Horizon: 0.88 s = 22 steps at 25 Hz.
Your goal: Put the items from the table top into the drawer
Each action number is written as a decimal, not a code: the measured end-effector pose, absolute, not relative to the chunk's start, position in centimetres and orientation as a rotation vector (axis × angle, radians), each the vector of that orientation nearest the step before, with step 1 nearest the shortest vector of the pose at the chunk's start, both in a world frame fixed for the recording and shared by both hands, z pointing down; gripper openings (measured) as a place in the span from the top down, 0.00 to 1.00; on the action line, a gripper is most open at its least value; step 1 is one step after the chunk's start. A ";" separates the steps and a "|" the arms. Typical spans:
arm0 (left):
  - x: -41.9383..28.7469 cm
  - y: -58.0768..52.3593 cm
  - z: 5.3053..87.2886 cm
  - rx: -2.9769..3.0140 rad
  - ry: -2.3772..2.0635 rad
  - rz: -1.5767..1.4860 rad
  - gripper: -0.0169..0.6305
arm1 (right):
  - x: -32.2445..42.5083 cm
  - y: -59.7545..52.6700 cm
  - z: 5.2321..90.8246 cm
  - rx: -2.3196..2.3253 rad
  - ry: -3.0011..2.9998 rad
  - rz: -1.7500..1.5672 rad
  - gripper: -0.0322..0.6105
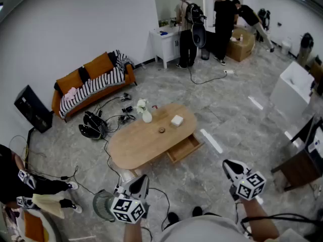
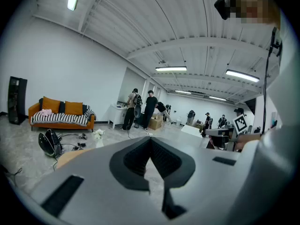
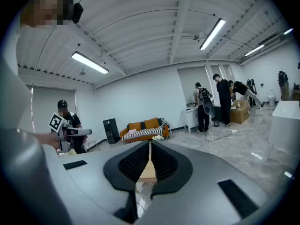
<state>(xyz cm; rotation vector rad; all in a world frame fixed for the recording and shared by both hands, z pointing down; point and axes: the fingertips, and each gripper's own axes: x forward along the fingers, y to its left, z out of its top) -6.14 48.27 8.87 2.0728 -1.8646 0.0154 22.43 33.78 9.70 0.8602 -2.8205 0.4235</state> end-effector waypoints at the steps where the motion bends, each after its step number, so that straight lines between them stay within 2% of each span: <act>1: -6.3 48.1 8.7 2.074 -1.864 0.015 0.97 | 22.3 33.6 9.5 0.859 -2.820 0.422 0.88; 22: -3.4 47.5 9.0 2.049 -1.879 -0.001 0.97 | 24.1 33.2 9.8 0.765 -2.817 0.407 0.88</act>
